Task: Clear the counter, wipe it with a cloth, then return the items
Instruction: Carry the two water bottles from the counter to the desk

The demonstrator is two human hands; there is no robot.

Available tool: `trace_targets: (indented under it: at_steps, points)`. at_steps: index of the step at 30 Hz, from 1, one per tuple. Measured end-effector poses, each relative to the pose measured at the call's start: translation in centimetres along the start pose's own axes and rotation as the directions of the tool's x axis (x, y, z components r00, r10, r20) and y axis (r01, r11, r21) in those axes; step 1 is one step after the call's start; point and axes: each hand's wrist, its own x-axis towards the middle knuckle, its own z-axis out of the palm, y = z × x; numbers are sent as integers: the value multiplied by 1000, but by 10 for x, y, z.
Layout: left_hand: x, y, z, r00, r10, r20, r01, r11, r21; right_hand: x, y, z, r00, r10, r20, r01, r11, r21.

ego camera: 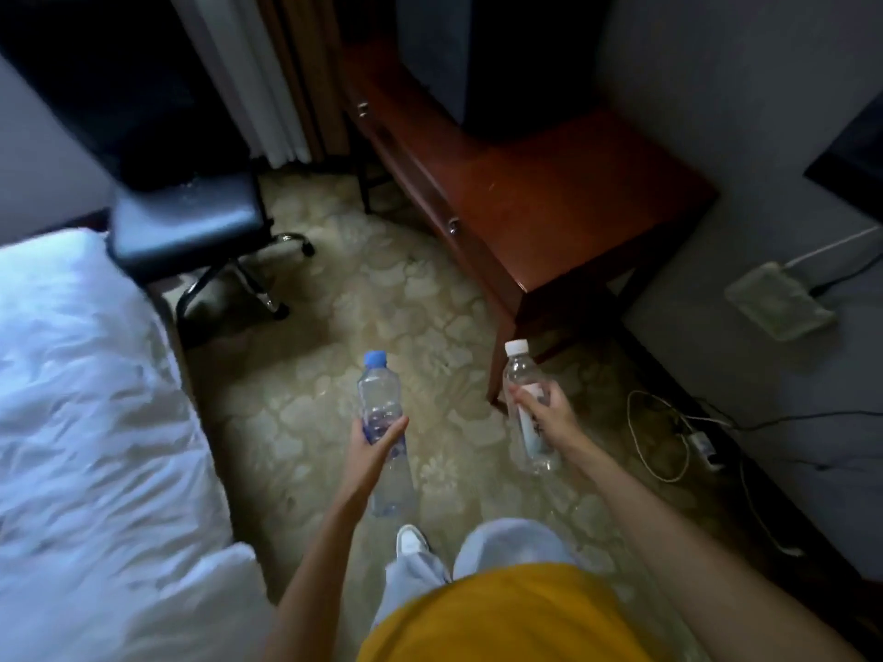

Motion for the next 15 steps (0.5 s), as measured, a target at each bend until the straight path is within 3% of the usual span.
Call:
trace_targets:
  at_steps: [6, 15]
  points:
    - [140, 132, 33, 979, 123, 165, -130, 991, 34, 98, -94, 15, 988, -71, -137, 100, 970, 223]
    - [321, 268, 153, 904, 192, 382, -245, 965, 94, 279, -187, -5, 967, -69, -247, 144, 944, 296]
